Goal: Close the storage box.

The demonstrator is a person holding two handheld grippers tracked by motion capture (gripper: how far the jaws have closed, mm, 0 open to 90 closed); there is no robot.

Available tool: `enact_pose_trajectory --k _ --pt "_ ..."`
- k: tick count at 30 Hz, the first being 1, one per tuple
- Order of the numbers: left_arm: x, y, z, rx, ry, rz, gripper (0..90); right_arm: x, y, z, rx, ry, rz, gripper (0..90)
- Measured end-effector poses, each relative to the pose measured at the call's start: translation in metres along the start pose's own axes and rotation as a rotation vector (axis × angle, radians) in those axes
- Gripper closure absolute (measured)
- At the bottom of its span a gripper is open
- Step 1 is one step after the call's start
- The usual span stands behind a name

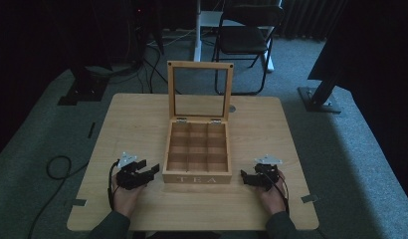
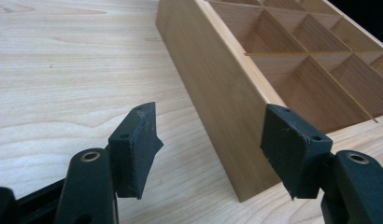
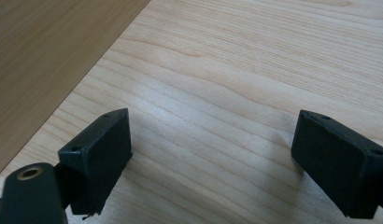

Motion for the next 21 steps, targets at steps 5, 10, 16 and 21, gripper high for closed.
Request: enact_pose_trajectory --k 5,10,16,21 --pt "0.005 0.004 -0.005 -0.022 0.030 0.023 36.8 0.000 0.000 0.000 0.001 -0.002 -0.001 12.1" --pt "0.015 0.006 -0.008 -0.034 0.040 0.016 36.8 0.000 0.000 0.000 0.000 -0.001 -0.001 12.2" --pt "0.030 0.008 -0.005 -0.045 0.044 0.003 36.8 0.000 0.000 0.001 -0.006 0.005 -0.002 12.2" --pt "0.044 0.008 -0.001 -0.039 0.048 -0.012 36.8 -0.001 -0.001 0.002 -0.004 0.003 -0.001 12.2"
Point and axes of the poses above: each handheld gripper's, and its own axes: y roughly forward along the jaws, x roughly out of its top, z roughly to its left, the point moved 5 cm from there along y, roughly forward along the jaws, and after that the axes turned 11 degrees about -z, right-handed, at the moved point
